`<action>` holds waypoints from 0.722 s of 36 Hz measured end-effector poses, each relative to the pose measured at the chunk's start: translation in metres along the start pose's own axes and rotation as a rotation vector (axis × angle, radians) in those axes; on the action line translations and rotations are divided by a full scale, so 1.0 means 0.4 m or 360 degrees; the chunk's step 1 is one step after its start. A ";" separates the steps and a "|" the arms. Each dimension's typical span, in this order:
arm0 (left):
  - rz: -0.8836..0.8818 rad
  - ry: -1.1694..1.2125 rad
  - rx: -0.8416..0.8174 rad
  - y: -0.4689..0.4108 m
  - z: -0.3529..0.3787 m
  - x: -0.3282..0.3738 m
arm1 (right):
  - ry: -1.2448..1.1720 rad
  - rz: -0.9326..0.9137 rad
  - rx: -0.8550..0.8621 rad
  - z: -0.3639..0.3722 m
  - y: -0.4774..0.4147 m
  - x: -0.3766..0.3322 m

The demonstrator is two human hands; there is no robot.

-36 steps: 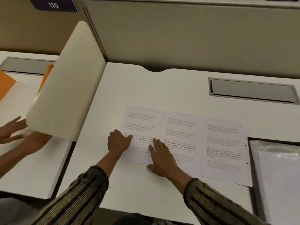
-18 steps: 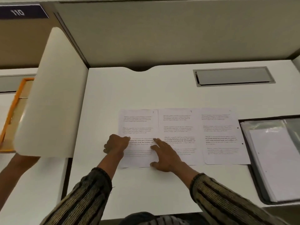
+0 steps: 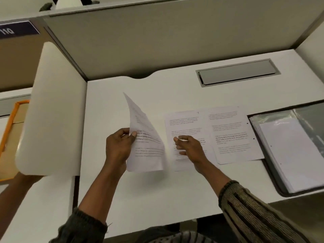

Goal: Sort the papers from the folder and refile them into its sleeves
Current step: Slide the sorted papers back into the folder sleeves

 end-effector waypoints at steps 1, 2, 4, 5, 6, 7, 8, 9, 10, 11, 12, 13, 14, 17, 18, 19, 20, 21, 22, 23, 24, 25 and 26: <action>-0.0005 0.0039 -0.0084 0.015 0.019 0.010 | -0.0075 0.0027 -0.0007 -0.014 0.011 -0.003; -0.0012 0.0071 -0.0164 0.029 0.039 0.019 | -0.0141 0.0053 -0.0019 -0.028 0.022 -0.005; -0.0031 0.0115 -0.0313 0.058 0.085 0.027 | -0.0247 0.0120 -0.0080 -0.057 0.047 -0.011; -0.0042 0.0124 -0.0383 0.072 0.110 0.028 | -0.0292 0.0169 -0.0115 -0.074 0.060 -0.011; -0.0049 0.0123 -0.0452 0.088 0.136 0.029 | -0.0338 0.0221 -0.0154 -0.091 0.073 -0.010; -0.0050 0.0116 -0.0515 0.103 0.162 0.029 | -0.0393 0.0267 -0.0188 -0.112 0.084 -0.004; -0.0047 0.0105 -0.0569 0.118 0.188 0.030 | -0.0452 0.0290 -0.0218 -0.134 0.094 0.002; -0.0044 0.0083 -0.0612 0.132 0.213 0.028 | -0.0510 0.0292 -0.0235 -0.159 0.103 0.006; -0.0047 0.0058 -0.0647 0.145 0.239 0.023 | -0.0571 0.0276 -0.0223 -0.187 0.110 0.011; -0.0050 0.0026 -0.0677 0.158 0.263 0.018 | -0.0644 0.0248 -0.0192 -0.219 0.117 0.015; -0.0051 -0.0006 -0.0705 0.171 0.289 0.012 | -0.0719 0.0211 -0.0151 -0.254 0.123 0.019; -0.0049 -0.0037 -0.0728 0.183 0.316 0.006 | -0.0778 0.0168 -0.0106 -0.289 0.131 0.020; -0.0049 -0.0059 -0.0748 0.198 0.344 -0.001 | -0.0817 0.0121 -0.0058 -0.328 0.140 0.021; -0.0066 -0.0094 -0.0795 0.247 0.425 -0.024 | -0.0873 0.0018 0.0127 -0.449 0.173 0.021; -0.0073 -0.0129 -0.0811 0.265 0.452 -0.036 | -0.0875 -0.0020 0.0188 -0.492 0.186 0.018; -0.0079 -0.0186 -0.0828 0.285 0.479 -0.050 | -0.0872 -0.0058 0.0242 -0.534 0.200 0.014; -0.0086 -0.0256 -0.0848 0.306 0.508 -0.066 | -0.0861 -0.0094 0.0296 -0.577 0.215 0.009; -0.0098 -0.0322 -0.0870 0.326 0.536 -0.085 | -0.0840 -0.0126 0.0357 -0.621 0.231 0.006; -0.0119 -0.0370 -0.0888 0.349 0.564 -0.106 | -0.0804 -0.0161 0.0415 -0.666 0.247 0.003; -0.0143 -0.0396 -0.0901 0.372 0.592 -0.125 | -0.0773 -0.0184 0.0468 -0.711 0.263 0.002; -0.0167 -0.0404 -0.0912 0.397 0.620 -0.142 | -0.0753 -0.0196 0.0504 -0.754 0.279 0.002; -0.0185 -0.0403 -0.0920 0.422 0.649 -0.158 | -0.0747 -0.0194 0.0532 -0.794 0.293 0.005; -0.0199 -0.0389 -0.0921 0.447 0.679 -0.172 | -0.0732 -0.0189 0.0552 -0.834 0.307 0.009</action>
Point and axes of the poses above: each hand's wrist, its own y-axis away from the middle knuckle, its own z-axis out of the palm, x = y × z, the point moved 6 cm from there along -y, towards the middle knuckle, and after that the axes turned 6 degrees about -z, right-handed, at the moved point
